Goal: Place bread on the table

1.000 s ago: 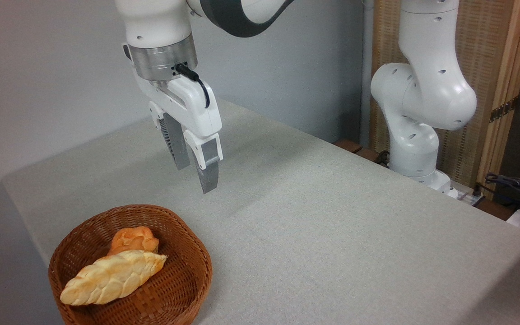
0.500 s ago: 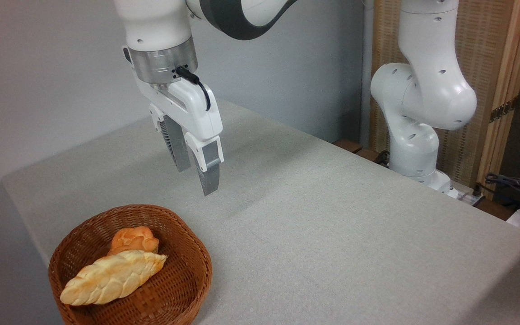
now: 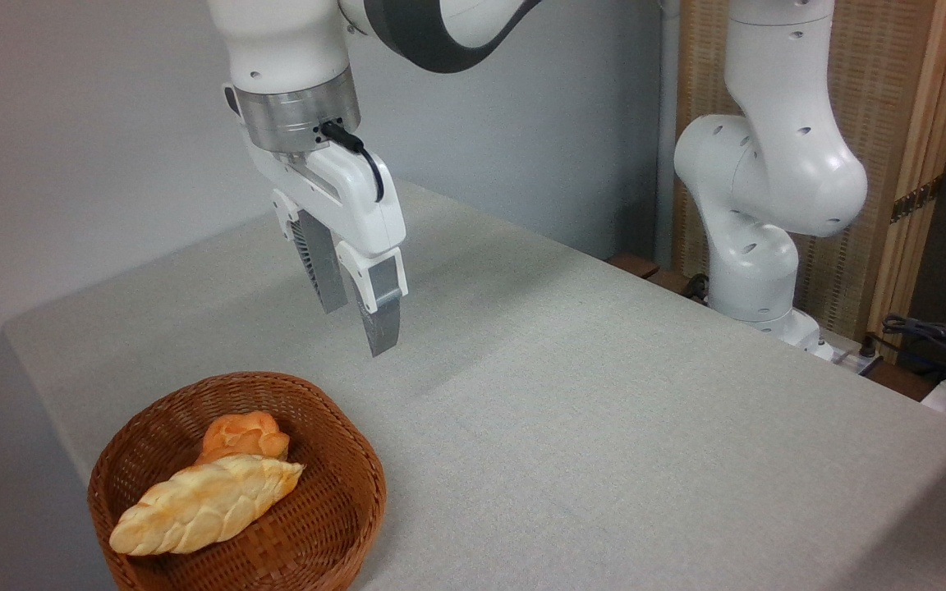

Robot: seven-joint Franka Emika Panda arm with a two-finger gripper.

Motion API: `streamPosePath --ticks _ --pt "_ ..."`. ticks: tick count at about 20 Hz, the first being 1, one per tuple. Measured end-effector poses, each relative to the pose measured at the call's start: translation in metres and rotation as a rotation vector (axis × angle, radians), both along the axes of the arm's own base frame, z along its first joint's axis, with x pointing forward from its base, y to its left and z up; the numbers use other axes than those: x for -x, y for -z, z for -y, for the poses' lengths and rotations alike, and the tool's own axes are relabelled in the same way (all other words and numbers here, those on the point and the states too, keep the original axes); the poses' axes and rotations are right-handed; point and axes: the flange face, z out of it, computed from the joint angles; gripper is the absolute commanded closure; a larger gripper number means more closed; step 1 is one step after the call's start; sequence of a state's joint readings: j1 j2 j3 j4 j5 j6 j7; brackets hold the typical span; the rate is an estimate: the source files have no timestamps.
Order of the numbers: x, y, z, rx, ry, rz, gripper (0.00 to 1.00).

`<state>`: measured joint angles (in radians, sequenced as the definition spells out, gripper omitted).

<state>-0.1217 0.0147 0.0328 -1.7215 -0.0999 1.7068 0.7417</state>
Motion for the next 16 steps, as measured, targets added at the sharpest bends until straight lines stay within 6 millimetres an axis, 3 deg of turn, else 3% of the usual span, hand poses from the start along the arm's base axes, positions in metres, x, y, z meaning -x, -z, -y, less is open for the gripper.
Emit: streamPosePath --ticks 16 --pt "-0.0032 -0.0017 0.0009 0.002 -0.001 0.027 0.0"
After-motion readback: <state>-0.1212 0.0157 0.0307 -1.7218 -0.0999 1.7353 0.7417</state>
